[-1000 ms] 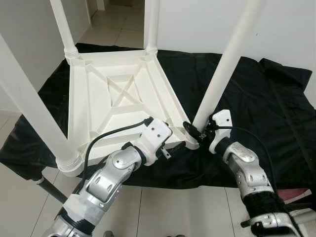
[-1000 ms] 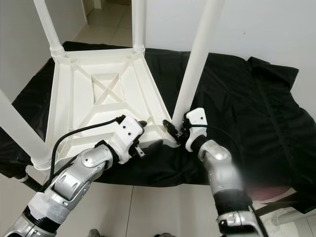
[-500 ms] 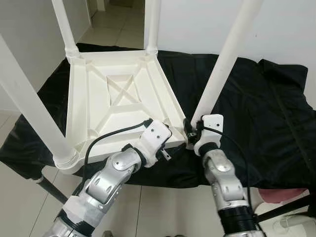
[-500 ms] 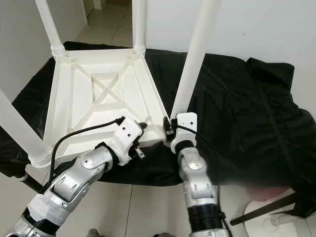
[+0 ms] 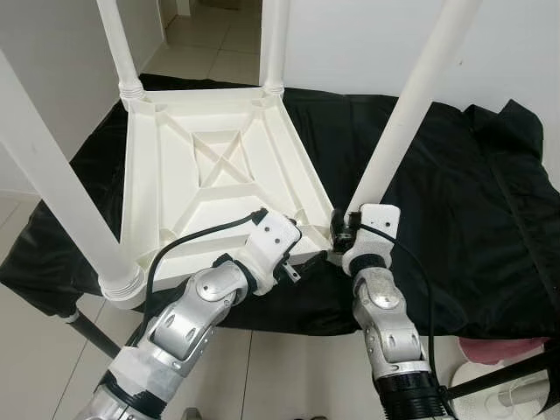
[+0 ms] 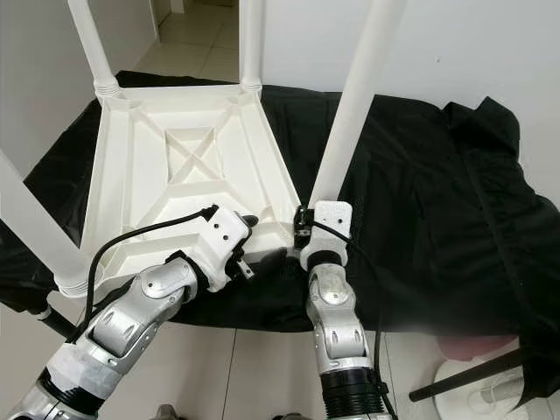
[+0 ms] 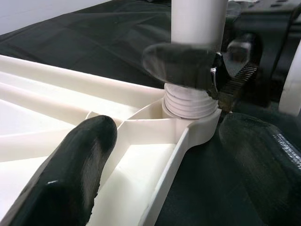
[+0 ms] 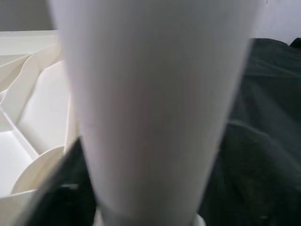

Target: Building children table

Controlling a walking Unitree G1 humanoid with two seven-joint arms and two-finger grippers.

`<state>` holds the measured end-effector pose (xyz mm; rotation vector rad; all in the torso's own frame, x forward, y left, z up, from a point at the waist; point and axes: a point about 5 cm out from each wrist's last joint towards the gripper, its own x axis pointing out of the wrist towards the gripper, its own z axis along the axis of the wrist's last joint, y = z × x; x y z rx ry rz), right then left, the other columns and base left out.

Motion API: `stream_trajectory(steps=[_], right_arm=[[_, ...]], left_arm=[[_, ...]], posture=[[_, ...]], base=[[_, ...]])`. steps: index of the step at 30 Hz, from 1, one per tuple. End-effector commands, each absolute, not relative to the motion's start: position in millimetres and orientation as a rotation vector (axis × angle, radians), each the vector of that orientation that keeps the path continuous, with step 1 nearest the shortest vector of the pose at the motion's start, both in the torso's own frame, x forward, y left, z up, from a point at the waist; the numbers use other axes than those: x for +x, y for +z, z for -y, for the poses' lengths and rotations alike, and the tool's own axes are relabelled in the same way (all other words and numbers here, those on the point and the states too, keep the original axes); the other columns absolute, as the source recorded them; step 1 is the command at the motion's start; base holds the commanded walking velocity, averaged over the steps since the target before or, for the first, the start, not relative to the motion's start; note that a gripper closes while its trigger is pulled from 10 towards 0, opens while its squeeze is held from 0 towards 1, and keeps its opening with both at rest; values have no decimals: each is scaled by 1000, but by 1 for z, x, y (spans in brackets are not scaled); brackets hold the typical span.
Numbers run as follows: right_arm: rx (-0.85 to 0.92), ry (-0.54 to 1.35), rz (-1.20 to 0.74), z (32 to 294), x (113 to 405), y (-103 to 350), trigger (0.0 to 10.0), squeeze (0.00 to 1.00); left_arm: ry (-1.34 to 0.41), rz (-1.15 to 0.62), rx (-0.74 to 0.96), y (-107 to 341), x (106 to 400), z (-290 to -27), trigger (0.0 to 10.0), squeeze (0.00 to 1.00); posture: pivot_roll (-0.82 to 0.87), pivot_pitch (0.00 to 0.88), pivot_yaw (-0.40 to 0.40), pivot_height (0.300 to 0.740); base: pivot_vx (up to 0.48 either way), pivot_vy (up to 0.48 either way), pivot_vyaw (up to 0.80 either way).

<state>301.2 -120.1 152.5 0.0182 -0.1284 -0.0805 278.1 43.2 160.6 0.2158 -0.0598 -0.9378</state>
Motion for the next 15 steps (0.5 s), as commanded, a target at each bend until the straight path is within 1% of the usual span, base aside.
stream_trajectory(steps=[1, 2, 3, 4, 5, 7, 10, 11, 12, 15], right_arm=[[25, -84, 141, 126, 298, 151, 10000, 1000], [25, -84, 141, 126, 298, 151, 10000, 1000], [16, -12, 157, 130, 299, 153, 10000, 1000], [16, -12, 157, 130, 299, 153, 10000, 1000], [-1, 36, 167, 134, 299, 154, 10000, 0], [-13, 65, 173, 138, 300, 155, 10000, 0], [-30, 218, 167, 145, 302, 155, 10000, 0], [-30, 218, 167, 145, 302, 155, 10000, 0], [-78, 331, 159, 147, 304, 156, 10000, 0], [-114, 370, 150, 151, 307, 155, 10000, 0]], left_arm=[[-1046, 51, 211, 159, 270, -39, 10000, 0], [-1046, 51, 211, 159, 270, -39, 10000, 0], [-1043, 51, 209, 160, 270, -38, 10000, 0], [-1043, 51, 209, 160, 270, -38, 10000, 0], [-1042, 52, 208, 160, 269, -39, 10000, 0], [-1041, 53, 207, 160, 269, -39, 10000, 0], [-1030, 54, 207, 161, 270, -41, 10000, 0], [-1030, 54, 207, 161, 270, -41, 10000, 0], [-1028, 54, 210, 161, 270, -42, 10000, 0], [-1028, 53, 212, 160, 270, -42, 10000, 0]], posture=[[28, 78, -64, 740], [28, 78, -64, 740], [32, 81, -64, 740], [32, 81, -64, 740], [37, 81, -66, 740], [40, 82, -67, 740], [41, 83, -67, 740], [41, 83, -67, 740], [42, 84, -66, 740], [42, 84, -66, 740]], base=[[0, 0, 0], [0, 0, 0], [0, 0, 0], [0, 0, 0], [0, 0, 0], [0, 0, 0], [0, 0, 0], [0, 0, 0], [0, 0, 0], [0, 0, 0]])
